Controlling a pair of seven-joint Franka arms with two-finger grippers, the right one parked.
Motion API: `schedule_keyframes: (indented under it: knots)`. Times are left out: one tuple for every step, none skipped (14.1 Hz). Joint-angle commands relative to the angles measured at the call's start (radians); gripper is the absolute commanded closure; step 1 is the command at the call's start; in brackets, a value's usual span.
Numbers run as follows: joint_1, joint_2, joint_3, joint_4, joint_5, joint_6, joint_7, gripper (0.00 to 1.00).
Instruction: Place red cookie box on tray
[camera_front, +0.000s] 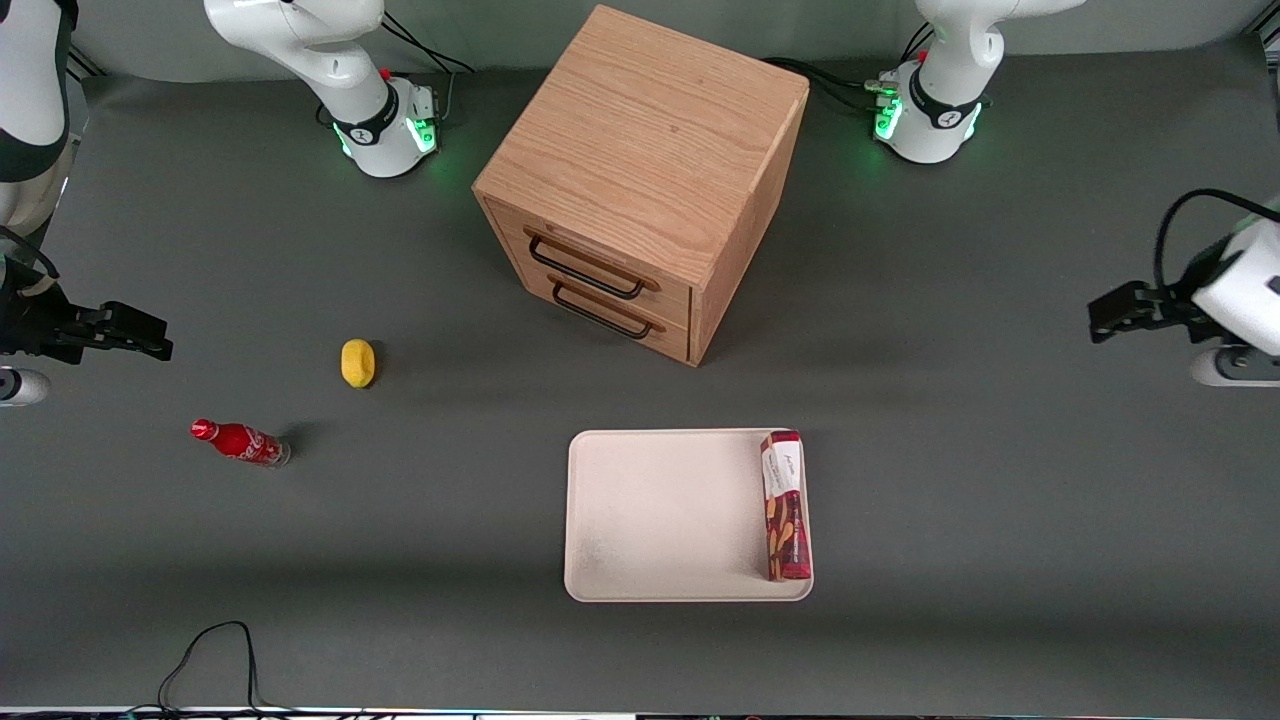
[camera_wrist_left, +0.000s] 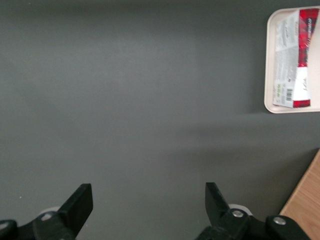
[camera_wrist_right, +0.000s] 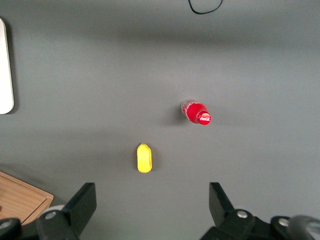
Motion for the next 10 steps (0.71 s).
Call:
schedule_keyframes:
  knots:
    - [-0.099,-0.098,0.121,-0.134,-0.024,0.077,0.048,0.0]
    - [-0.109,-0.106,0.13,-0.143,-0.024,0.085,0.048,0.0]
    - [-0.111,-0.106,0.133,-0.143,-0.024,0.09,0.05,0.0]
    - [-0.126,-0.106,0.135,-0.143,-0.022,0.09,0.047,0.0]
    - [-0.143,-0.106,0.146,-0.14,-0.018,0.09,0.028,0.0]
    - [-0.146,-0.106,0.153,-0.134,-0.019,0.084,0.027,0.0]
    - [-0.143,-0.105,0.155,-0.117,-0.019,0.064,0.037,0.0]
    - [-0.143,-0.105,0.155,-0.108,-0.022,0.048,0.042,0.0]
    - [-0.139,-0.106,0.153,-0.105,-0.024,0.026,0.046,0.0]
    - [-0.133,-0.106,0.152,-0.105,-0.027,0.007,0.048,0.0]
